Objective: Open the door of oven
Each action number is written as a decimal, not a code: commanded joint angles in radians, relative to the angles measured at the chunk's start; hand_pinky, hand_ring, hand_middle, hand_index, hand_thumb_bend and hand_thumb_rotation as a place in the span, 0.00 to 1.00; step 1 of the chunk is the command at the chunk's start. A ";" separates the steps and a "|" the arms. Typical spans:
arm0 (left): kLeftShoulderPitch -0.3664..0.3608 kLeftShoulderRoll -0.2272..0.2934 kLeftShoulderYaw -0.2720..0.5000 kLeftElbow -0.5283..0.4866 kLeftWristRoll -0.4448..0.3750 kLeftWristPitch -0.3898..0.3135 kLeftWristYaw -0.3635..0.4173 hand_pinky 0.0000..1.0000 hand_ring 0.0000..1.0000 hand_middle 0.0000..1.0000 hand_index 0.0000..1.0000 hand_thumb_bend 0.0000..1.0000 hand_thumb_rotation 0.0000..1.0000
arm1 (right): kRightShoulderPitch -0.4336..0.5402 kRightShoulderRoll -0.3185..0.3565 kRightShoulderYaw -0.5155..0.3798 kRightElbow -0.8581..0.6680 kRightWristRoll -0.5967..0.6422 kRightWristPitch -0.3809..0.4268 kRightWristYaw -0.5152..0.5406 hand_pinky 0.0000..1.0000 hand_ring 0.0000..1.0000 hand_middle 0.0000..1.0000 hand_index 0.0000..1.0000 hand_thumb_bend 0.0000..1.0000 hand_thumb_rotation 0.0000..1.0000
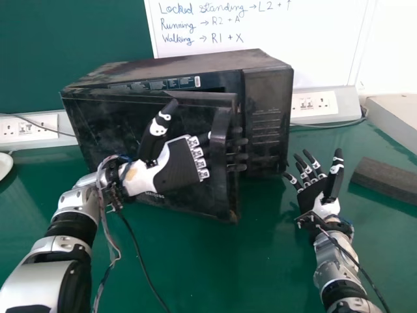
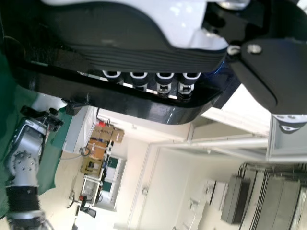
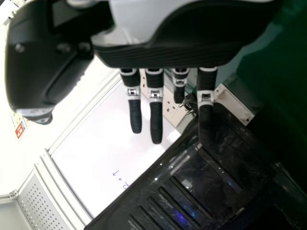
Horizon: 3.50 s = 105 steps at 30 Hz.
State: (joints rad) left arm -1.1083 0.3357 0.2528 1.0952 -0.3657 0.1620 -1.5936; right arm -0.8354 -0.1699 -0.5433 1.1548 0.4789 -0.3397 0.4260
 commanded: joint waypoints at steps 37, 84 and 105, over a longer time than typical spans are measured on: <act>0.357 0.178 -0.035 -0.783 -0.506 0.427 -0.021 0.29 0.41 0.50 0.56 0.95 0.92 | -0.022 -0.028 0.004 0.031 -0.015 0.011 -0.001 0.85 0.94 1.00 1.00 1.00 1.00; 0.887 0.572 0.474 -1.240 -0.575 -0.360 -0.018 0.05 0.10 0.20 0.57 0.99 0.33 | -0.024 -0.070 0.002 0.049 -0.020 0.022 -0.021 0.80 0.92 1.00 1.00 1.00 1.00; 0.856 0.085 0.652 -1.240 -0.773 -0.579 0.050 0.35 0.38 0.46 0.54 0.47 0.00 | -0.029 -0.074 -0.001 0.060 -0.020 0.019 -0.020 0.83 0.92 1.00 1.00 1.00 1.00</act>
State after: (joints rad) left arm -0.1833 0.4350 0.8470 -0.0772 -0.8782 -0.4191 -1.5941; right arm -0.8509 -0.2411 -0.5404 1.1980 0.4593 -0.3186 0.4061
